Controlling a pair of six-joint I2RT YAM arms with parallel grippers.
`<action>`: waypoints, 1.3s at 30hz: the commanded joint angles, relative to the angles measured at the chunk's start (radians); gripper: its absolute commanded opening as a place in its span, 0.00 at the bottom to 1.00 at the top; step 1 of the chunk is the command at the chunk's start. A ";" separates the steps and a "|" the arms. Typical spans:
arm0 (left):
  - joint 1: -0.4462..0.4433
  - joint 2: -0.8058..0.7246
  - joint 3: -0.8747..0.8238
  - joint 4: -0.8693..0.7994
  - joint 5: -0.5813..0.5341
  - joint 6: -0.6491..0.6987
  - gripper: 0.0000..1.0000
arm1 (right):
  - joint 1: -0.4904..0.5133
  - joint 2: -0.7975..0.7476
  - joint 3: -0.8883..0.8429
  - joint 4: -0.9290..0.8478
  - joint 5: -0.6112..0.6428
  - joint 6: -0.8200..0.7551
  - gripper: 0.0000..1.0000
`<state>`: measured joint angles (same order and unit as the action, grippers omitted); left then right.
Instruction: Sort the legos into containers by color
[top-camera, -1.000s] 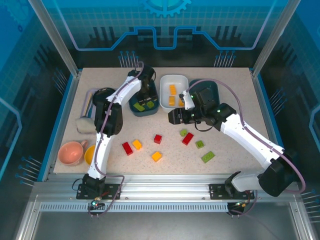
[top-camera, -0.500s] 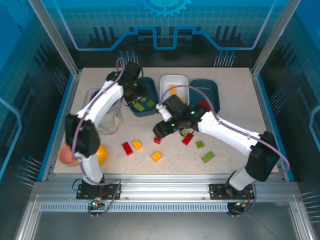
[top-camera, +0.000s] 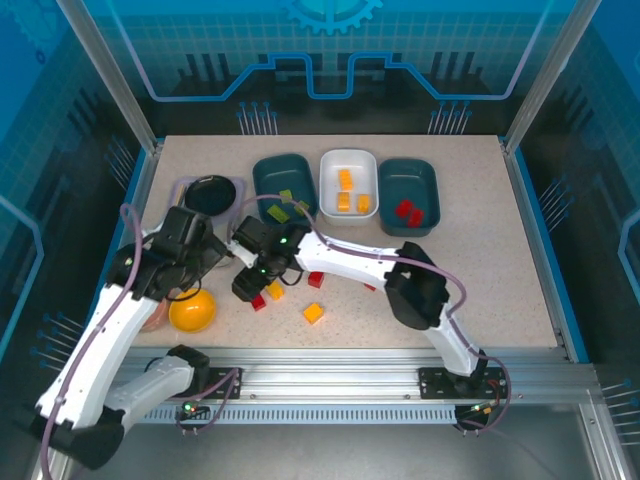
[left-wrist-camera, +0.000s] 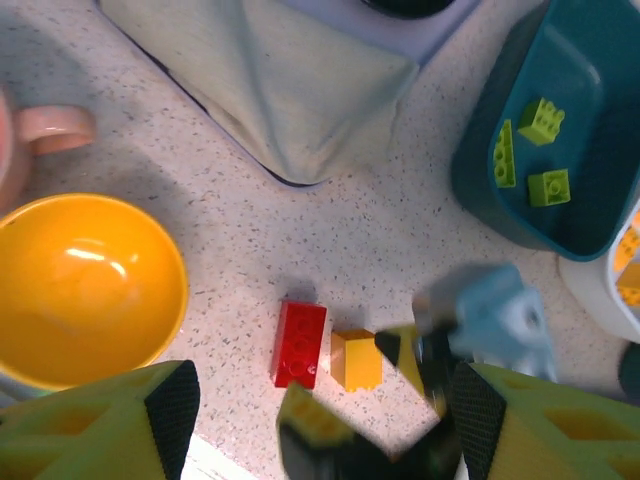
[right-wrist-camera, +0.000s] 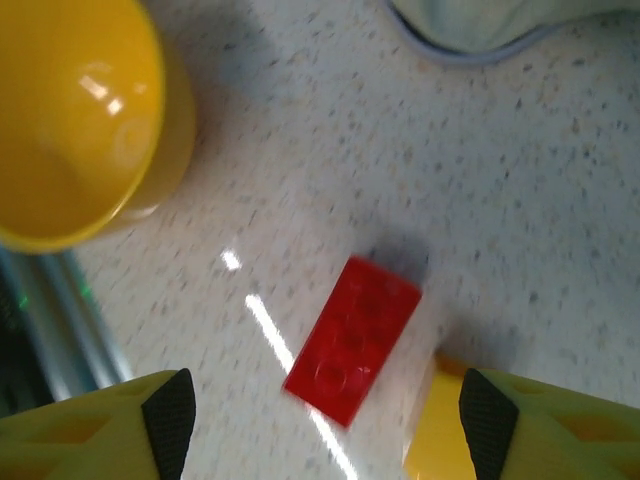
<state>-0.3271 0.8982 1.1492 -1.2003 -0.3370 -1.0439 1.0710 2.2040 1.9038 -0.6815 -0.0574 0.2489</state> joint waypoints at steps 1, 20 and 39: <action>-0.004 -0.048 0.006 -0.120 -0.050 -0.029 0.71 | 0.002 0.113 0.148 -0.103 0.033 0.056 0.74; -0.003 -0.101 0.034 -0.166 -0.049 0.023 0.71 | 0.059 0.321 0.339 -0.328 0.192 0.133 0.55; -0.004 -0.042 -0.059 0.040 0.136 0.113 0.70 | -0.062 0.150 0.363 -0.239 0.157 0.235 0.24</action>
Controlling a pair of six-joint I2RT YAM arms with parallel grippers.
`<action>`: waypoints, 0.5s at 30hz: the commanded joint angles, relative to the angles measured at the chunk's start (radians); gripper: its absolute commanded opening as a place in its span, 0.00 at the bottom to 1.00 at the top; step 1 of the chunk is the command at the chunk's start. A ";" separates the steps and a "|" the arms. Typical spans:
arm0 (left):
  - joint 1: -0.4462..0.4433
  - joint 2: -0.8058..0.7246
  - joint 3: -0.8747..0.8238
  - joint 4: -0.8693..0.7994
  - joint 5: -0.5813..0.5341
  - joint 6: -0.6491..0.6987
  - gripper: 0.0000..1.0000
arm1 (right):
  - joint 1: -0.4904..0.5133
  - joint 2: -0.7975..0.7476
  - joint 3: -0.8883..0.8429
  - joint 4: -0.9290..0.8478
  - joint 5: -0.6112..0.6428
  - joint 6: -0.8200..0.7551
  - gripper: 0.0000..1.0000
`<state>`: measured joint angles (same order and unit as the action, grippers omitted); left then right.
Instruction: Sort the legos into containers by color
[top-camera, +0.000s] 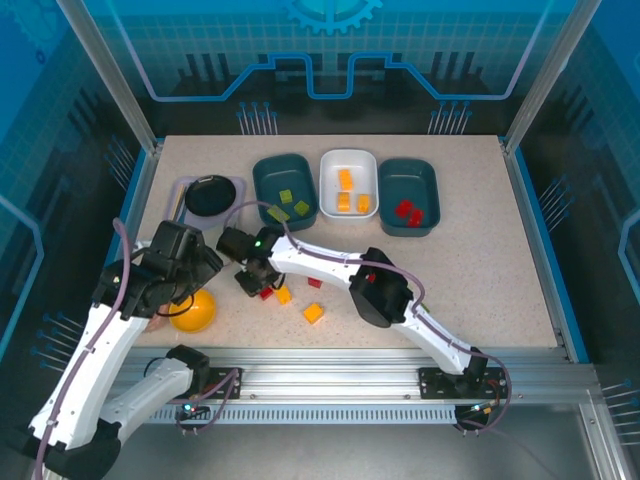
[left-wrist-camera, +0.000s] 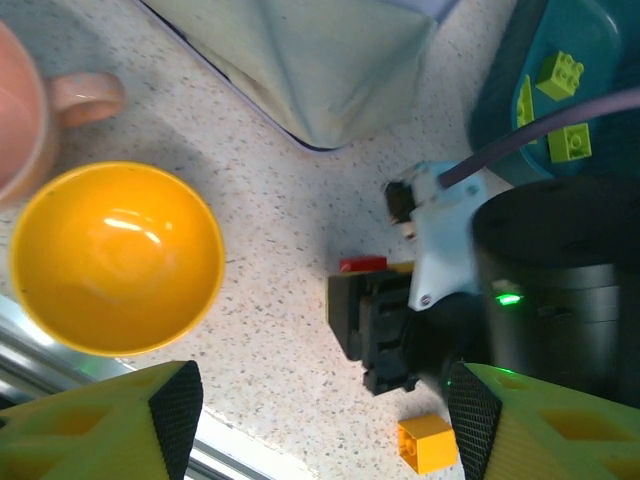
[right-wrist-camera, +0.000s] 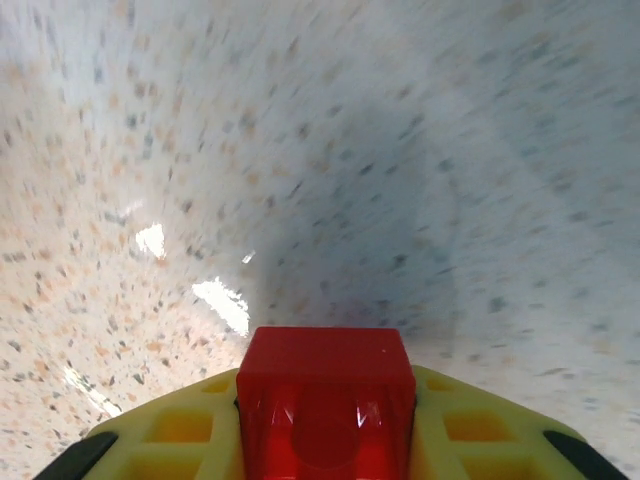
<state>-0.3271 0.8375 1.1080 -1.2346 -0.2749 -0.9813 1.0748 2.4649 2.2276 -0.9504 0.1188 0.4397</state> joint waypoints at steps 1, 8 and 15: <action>-0.004 0.026 -0.024 0.103 0.098 0.066 0.70 | -0.090 -0.132 0.037 0.029 -0.017 0.053 0.24; -0.068 0.196 -0.035 0.424 0.327 0.155 0.70 | -0.346 -0.371 -0.146 0.064 0.052 0.055 0.23; -0.205 0.501 0.124 0.597 0.373 0.194 0.70 | -0.669 -0.453 -0.286 0.097 0.058 0.016 0.23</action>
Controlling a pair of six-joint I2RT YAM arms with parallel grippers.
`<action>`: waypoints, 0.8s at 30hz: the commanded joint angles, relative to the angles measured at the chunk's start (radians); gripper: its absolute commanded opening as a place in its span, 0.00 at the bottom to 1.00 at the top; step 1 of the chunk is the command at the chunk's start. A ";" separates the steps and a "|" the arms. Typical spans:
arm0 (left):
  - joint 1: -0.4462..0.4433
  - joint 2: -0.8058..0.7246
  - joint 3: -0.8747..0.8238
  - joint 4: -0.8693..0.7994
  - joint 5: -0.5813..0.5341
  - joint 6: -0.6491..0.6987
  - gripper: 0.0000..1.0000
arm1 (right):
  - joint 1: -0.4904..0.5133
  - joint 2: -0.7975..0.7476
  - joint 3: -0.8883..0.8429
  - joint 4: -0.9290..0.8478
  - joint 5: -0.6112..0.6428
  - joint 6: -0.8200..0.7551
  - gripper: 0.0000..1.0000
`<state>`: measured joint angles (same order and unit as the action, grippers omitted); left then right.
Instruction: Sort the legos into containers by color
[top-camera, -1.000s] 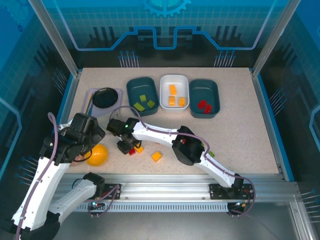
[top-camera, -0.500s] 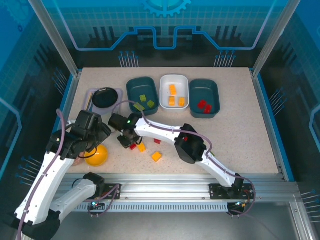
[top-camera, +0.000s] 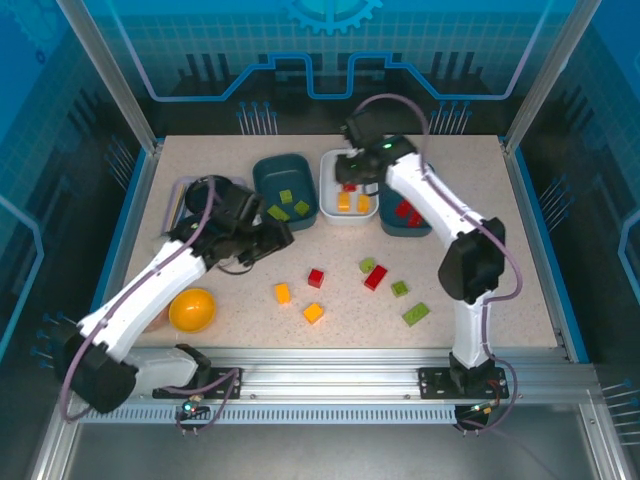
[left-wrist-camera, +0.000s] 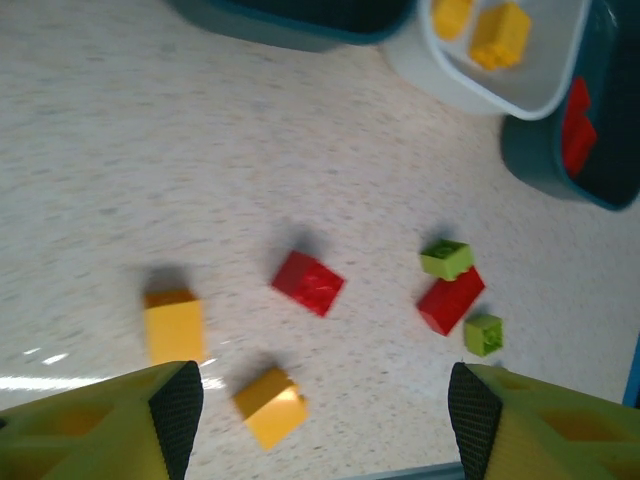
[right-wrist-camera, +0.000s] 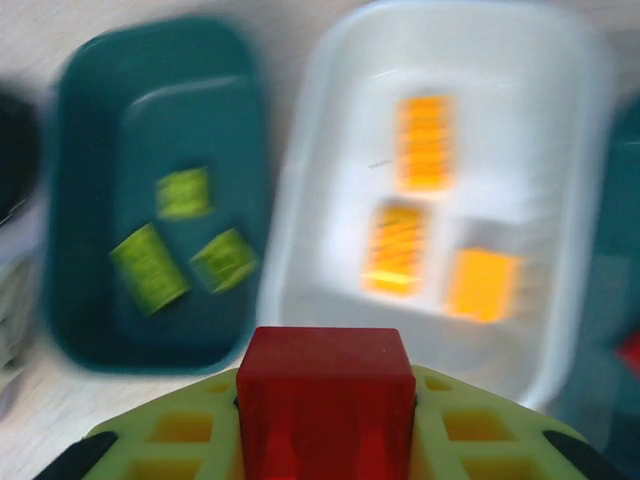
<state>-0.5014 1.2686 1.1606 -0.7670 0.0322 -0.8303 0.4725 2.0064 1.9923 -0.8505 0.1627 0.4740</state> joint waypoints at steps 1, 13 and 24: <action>-0.041 0.116 0.096 0.150 0.077 0.043 0.69 | -0.108 0.016 -0.055 0.005 0.011 -0.017 0.23; -0.066 0.487 0.376 0.179 0.145 0.070 0.68 | -0.320 0.401 0.249 -0.064 -0.072 0.010 0.24; -0.113 0.587 0.458 0.105 0.139 0.109 0.67 | -0.346 0.477 0.352 -0.126 -0.110 0.017 0.55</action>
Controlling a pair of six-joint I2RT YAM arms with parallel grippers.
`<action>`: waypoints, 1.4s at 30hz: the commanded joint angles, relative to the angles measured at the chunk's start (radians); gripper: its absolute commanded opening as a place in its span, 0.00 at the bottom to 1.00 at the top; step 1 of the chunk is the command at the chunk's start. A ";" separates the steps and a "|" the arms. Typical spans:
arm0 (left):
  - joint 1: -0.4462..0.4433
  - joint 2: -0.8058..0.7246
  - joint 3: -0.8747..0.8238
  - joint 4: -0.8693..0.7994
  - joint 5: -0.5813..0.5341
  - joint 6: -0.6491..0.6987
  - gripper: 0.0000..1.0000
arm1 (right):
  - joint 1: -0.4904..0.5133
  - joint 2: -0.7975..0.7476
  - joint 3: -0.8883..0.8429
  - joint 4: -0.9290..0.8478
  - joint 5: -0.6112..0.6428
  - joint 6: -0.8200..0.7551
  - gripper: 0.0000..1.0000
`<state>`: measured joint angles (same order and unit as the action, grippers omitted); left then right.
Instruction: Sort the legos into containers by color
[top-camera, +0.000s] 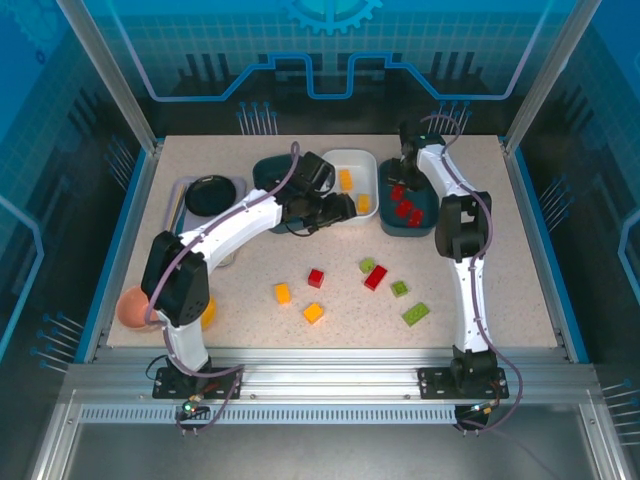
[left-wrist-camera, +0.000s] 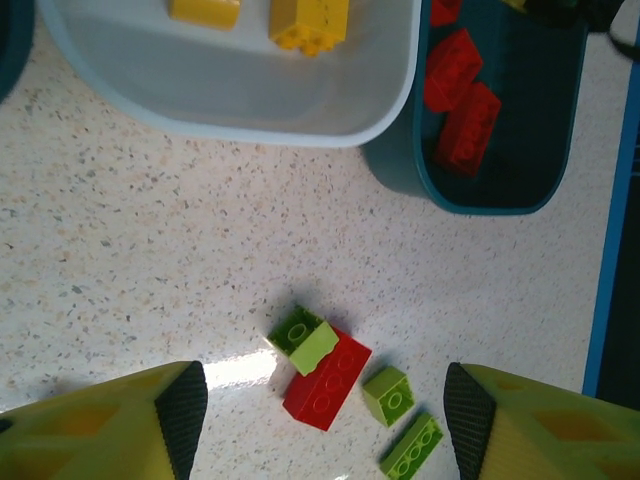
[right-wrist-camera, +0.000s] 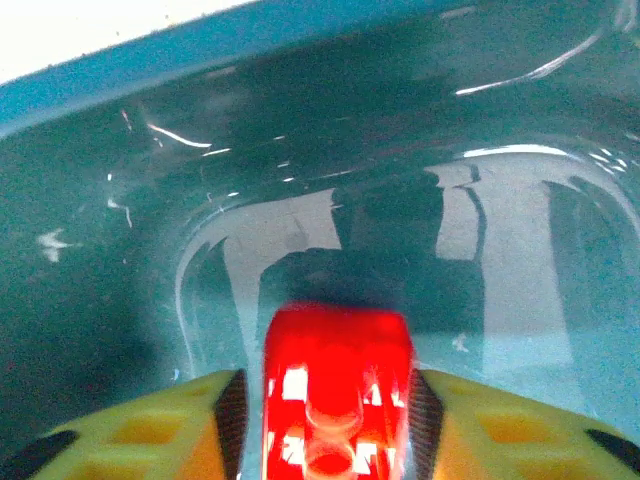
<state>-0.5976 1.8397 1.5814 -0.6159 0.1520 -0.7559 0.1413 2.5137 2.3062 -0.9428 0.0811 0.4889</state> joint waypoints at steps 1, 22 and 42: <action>-0.021 0.018 0.038 -0.052 0.021 0.036 0.67 | -0.014 -0.051 0.031 -0.031 -0.030 -0.001 0.58; -0.230 0.253 0.280 -0.249 0.123 0.013 0.65 | 0.176 -1.185 -0.979 -0.026 0.132 0.166 0.55; -0.360 0.628 0.665 -0.439 0.107 -0.318 0.72 | 0.269 -1.692 -1.204 -0.213 0.125 0.231 0.59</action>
<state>-0.9512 2.4351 2.1944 -0.9916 0.2409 -0.9836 0.3943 0.8474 1.1191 -1.1355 0.2169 0.7364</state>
